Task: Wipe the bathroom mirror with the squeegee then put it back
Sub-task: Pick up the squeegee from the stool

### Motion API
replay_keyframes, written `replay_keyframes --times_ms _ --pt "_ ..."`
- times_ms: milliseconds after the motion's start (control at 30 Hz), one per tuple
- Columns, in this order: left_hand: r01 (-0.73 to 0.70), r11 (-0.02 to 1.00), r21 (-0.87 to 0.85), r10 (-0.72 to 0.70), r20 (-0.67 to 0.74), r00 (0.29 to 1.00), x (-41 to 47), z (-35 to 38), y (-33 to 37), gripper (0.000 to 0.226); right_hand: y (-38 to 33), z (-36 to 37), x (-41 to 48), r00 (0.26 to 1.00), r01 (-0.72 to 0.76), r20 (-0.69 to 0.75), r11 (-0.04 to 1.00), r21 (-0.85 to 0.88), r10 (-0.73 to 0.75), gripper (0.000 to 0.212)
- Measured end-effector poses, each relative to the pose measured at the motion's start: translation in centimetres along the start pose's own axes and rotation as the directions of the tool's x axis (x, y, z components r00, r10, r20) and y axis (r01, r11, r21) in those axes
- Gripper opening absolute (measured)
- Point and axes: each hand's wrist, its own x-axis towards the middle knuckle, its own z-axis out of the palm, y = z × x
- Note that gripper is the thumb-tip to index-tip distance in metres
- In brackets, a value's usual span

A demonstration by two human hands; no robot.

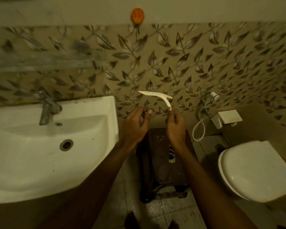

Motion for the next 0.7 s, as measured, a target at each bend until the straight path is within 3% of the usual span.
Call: replay_keyframes --times_ms 200,400,567,700 --pt "0.007 0.996 -0.088 -0.021 -0.158 0.987 -0.1 -5.1 0.4 0.029 -6.5 2.5 -1.9 0.985 0.166 0.030 0.983 0.078 -0.169 0.035" --pt "-0.007 1.000 0.018 0.012 -0.303 0.953 0.2 -11.7 0.8 0.038 -13.2 4.4 -3.3 0.965 0.201 0.096 0.926 0.319 -0.243 0.035" --pt "-0.048 0.998 0.033 0.057 -0.408 0.911 1.5 -18.1 2.0 0.028 -19.0 6.6 -4.6 0.967 0.126 0.163 0.921 0.369 -0.198 0.027" --pt "-0.109 0.992 0.068 0.129 -0.489 0.863 4.3 -23.2 2.2 0.026 -24.4 9.0 -5.1 0.918 0.111 0.282 0.865 0.490 -0.278 0.019"
